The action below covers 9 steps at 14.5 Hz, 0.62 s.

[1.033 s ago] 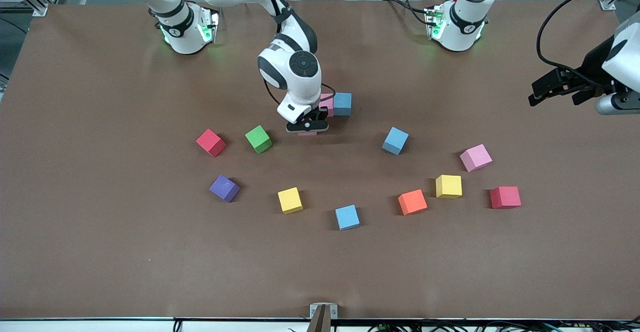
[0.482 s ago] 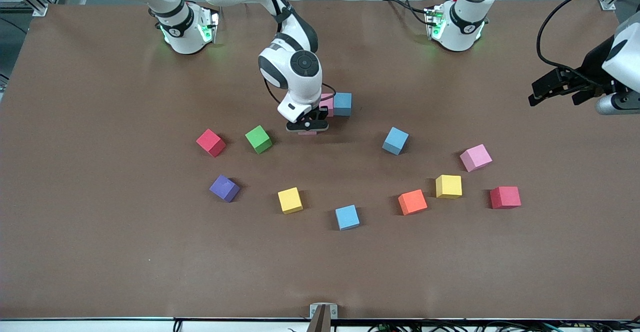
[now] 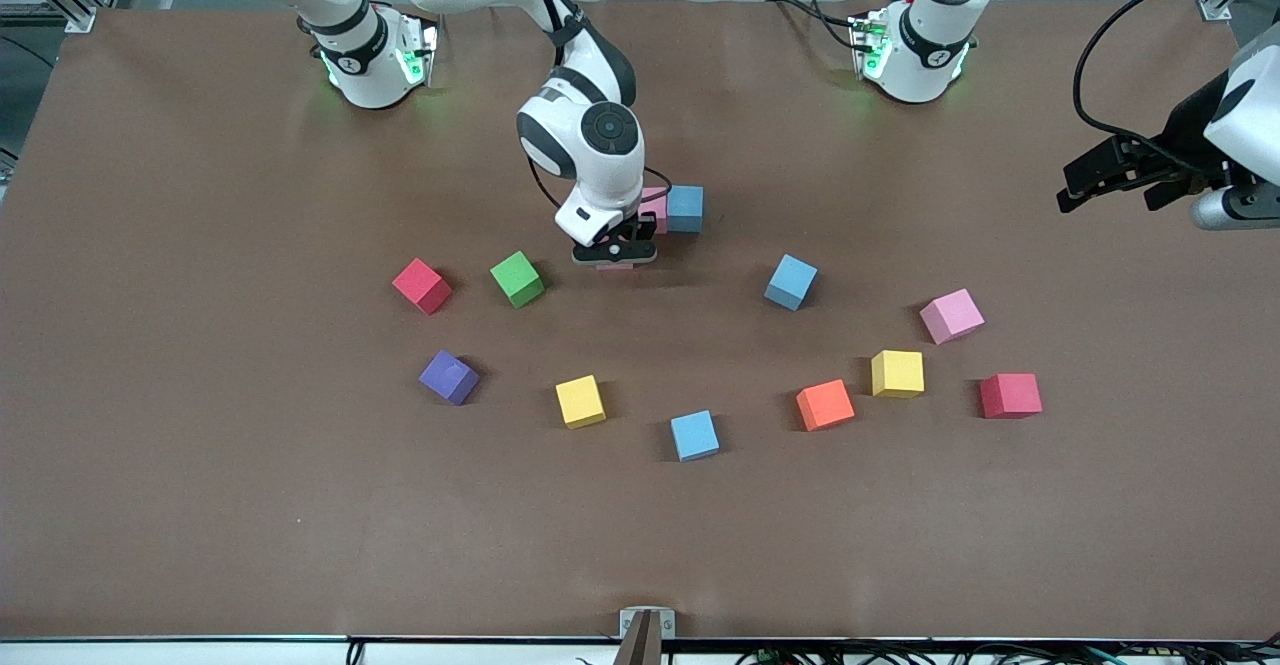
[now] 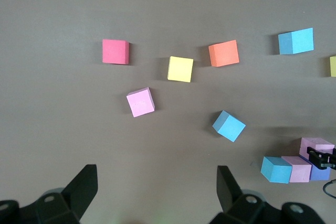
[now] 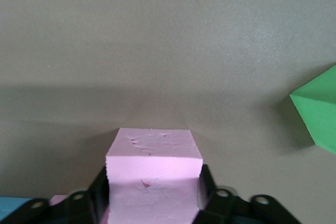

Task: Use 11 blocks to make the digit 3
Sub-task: 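Lower the pink cube beside the purple cube and open the right gripper, then move the right gripper to the purple cube near the red cube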

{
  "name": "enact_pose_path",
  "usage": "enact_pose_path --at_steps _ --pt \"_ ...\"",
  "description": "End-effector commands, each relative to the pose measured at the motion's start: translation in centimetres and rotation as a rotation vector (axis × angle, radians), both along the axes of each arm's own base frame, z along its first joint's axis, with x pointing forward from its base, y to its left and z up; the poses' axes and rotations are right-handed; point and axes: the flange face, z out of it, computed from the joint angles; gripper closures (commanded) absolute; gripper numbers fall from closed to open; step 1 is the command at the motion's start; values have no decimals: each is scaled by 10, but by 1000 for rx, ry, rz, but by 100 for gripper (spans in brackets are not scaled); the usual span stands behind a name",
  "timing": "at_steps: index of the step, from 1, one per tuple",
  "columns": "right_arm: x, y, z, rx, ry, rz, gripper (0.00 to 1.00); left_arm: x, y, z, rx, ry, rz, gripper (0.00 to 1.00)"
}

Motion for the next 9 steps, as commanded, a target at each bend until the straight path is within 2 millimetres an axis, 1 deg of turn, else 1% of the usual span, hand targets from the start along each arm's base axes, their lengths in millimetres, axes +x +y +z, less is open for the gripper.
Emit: enact_pose_path --at_steps 1,3,5,7,9 --pt "1 4 -2 -7 -6 26 0 -3 1 3 -11 -3 1 0" --pt "4 5 2 -7 -7 25 0 -2 2 2 -11 -1 2 0" --pt "9 8 11 -23 5 22 0 -2 2 2 -11 -1 2 0" --pt "20 7 23 -36 14 9 0 -2 1 2 -11 -1 1 0" --pt "26 3 32 -50 29 17 0 -3 1 3 -11 -3 1 0"
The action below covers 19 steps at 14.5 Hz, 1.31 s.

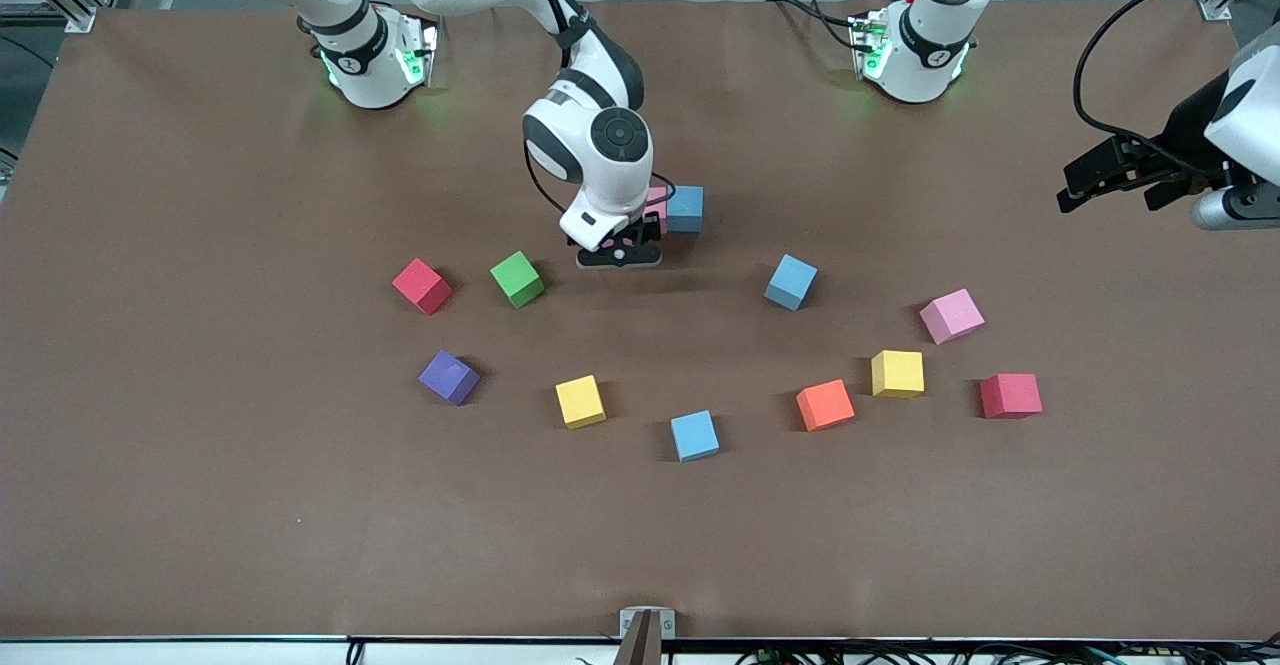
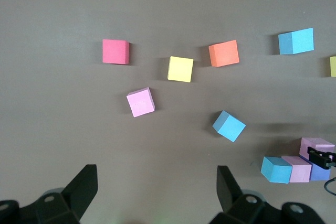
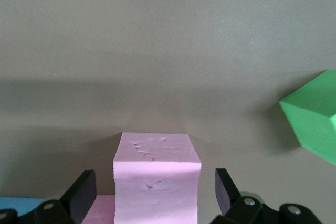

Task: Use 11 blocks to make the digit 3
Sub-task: 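Move the right gripper to the purple cube near the red cube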

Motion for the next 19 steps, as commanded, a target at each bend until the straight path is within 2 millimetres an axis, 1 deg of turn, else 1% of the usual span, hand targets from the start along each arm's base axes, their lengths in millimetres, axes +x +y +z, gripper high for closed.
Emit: enact_pose_path --at_steps 1,4,7,9,10,11,13,15,16,17,19 --pt "17 -11 20 -14 13 15 0 -2 1 2 -11 -1 2 0" --pt "45 -35 57 -5 18 -29 0 -2 1 2 -11 -1 2 0" --pt "75 -67 76 12 -7 -109 0 -2 2 2 -11 -1 3 0" --pt "109 -107 84 18 -22 -183 0 -2 3 2 -10 -1 5 0" --pt "128 -131 86 17 -34 -216 0 -2 2 2 -12 -1 3 0" --pt "146 -155 87 13 -45 -250 0 -2 3 3 -11 -3 5 0" --pt "178 -209 88 -4 -77 -318 0 -2 2 2 -10 -1 3 0" --pt "196 -239 89 25 -110 -378 0 -2 2 2 -10 -1 3 0" --pt "204 -257 84 24 -109 -410 0 -2 3 2 -10 -1 5 0" --pt "210 -271 73 19 -100 -432 0 -2 3 2 -10 -1 5 0" --pt "213 -276 56 32 -114 -440 0 -2 3 2 -10 -1 5 0"
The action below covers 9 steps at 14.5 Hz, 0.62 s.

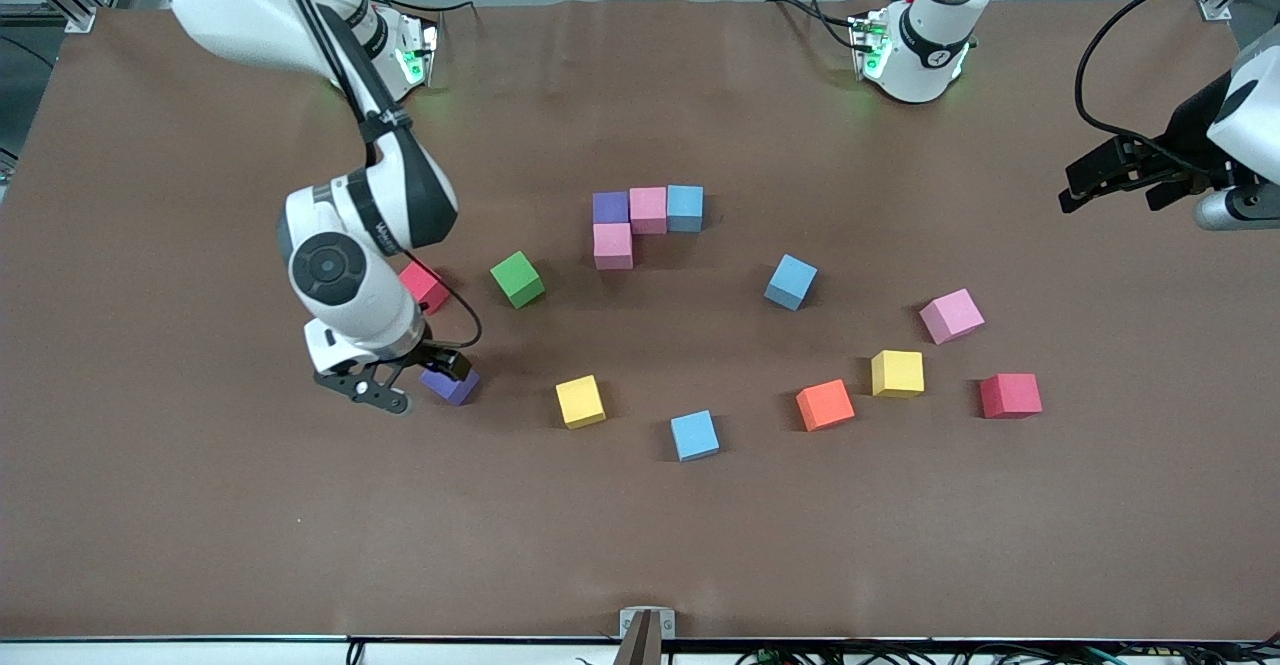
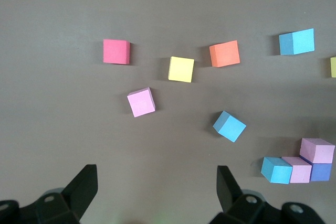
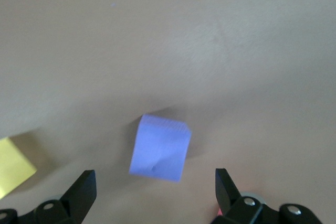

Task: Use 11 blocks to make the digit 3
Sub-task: 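Move the right gripper to the purple cube near the red cube, then grasp the purple cube with the right gripper and lift it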

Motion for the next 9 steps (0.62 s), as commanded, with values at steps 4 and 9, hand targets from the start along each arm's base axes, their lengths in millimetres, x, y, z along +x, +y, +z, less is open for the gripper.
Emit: enact_pose_path --at_steps 4,9 --pt "-1 -9 -64 41 -16 -53 0 -2 1 2 -11 -2 2 0" --pt "-6 -3 -88 52 -22 -135 0 -2 1 2 -11 -2 2 0"
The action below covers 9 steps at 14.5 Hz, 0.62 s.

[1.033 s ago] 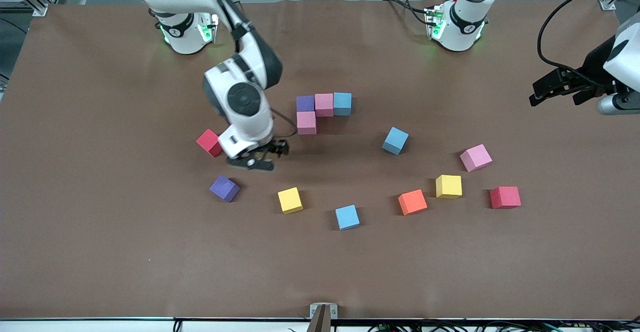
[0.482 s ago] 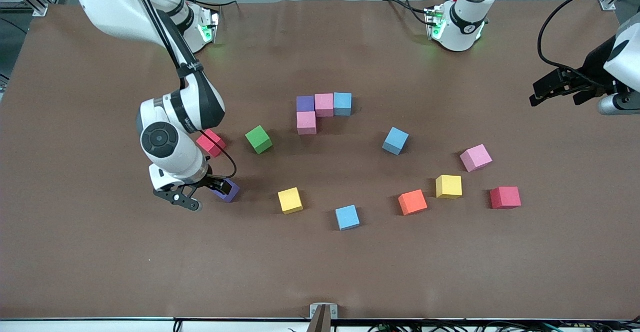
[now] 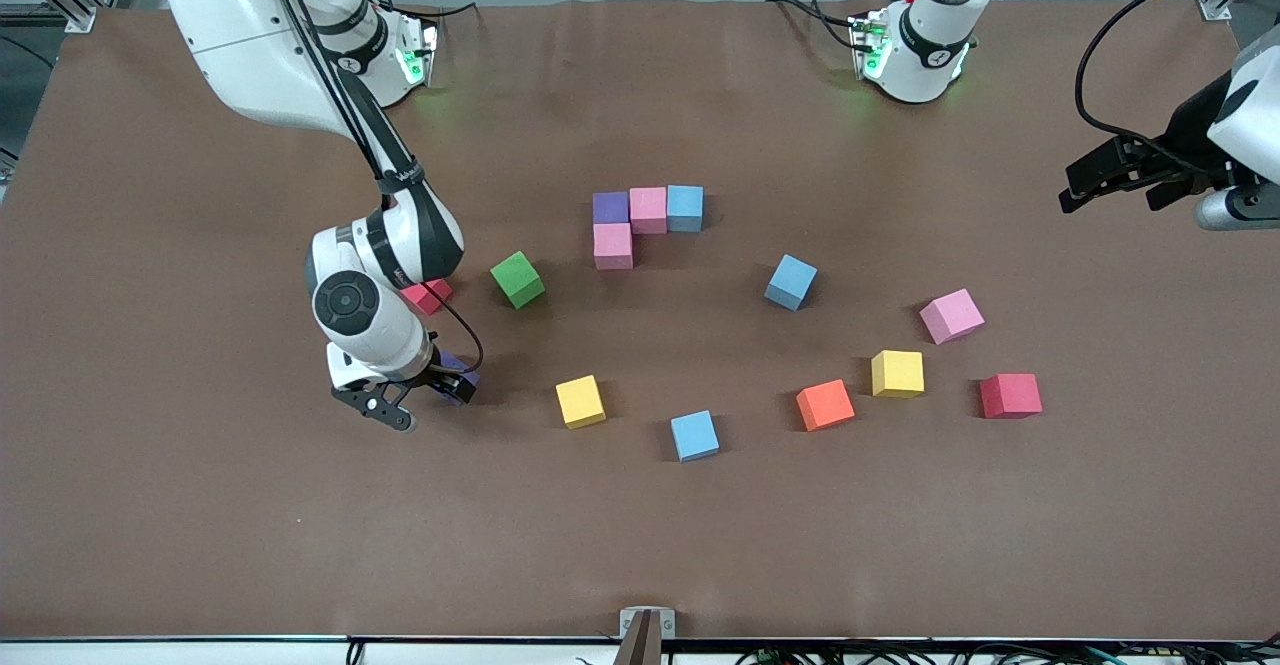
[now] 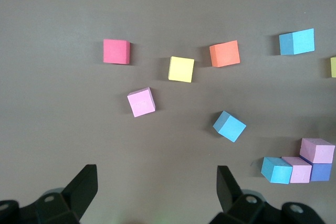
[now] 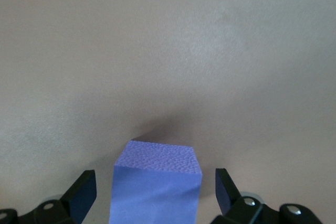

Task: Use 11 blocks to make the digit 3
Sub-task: 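Grasp the purple cube with the right gripper and lift it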

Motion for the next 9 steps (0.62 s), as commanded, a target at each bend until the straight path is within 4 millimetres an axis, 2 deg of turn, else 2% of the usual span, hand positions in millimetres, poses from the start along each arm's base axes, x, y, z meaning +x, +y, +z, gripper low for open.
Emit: enact_pose_path --at_steps 1,4,5,7,9 --pt "-4 1 2 19 -2 -36 0 -2 1 3 -11 -2 0 0" --pt "-7 -4 -4 15 10 -41 0 -2 2 3 -11 -2 3 0" --pt "-8 -4 -5 15 10 -41 5 -2 2 3 -11 -2 1 0" --pt "-10 -4 -7 14 13 -41 18 -2 2 3 -11 -2 1 0" --pt "-11 -3 -8 13 15 -39 42 -2 2 3 -11 -2 1 0"
